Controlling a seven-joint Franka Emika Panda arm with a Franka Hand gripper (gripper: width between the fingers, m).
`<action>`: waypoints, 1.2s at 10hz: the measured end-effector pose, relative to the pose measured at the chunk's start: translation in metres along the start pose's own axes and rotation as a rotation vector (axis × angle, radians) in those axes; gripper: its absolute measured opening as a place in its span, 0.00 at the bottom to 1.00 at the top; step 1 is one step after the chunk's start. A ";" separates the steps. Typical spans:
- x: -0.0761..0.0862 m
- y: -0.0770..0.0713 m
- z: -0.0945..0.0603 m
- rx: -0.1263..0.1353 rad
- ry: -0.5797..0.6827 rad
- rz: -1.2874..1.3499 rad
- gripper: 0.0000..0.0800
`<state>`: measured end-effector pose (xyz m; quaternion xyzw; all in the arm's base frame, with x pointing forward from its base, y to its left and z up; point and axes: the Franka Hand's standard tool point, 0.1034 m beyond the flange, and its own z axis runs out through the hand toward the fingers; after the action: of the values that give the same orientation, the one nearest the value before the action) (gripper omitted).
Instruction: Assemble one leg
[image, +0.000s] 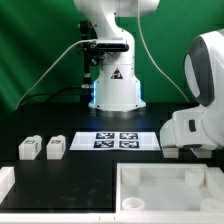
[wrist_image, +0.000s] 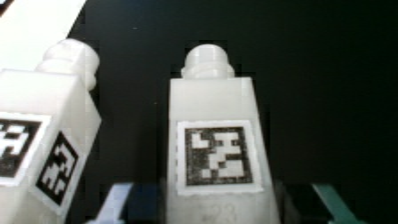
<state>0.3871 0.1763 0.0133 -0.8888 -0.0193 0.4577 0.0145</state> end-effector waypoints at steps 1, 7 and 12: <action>0.000 0.000 0.000 0.000 0.000 0.000 0.36; -0.018 0.027 -0.120 0.018 0.275 -0.095 0.36; -0.030 0.040 -0.149 0.021 0.813 -0.084 0.36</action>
Offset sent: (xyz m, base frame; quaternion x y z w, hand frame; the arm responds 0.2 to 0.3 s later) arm 0.0908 -0.0379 0.0926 -0.0588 0.1023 -0.1138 0.9865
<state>0.4919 0.1336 0.1224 -0.9955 -0.0435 0.0684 0.0488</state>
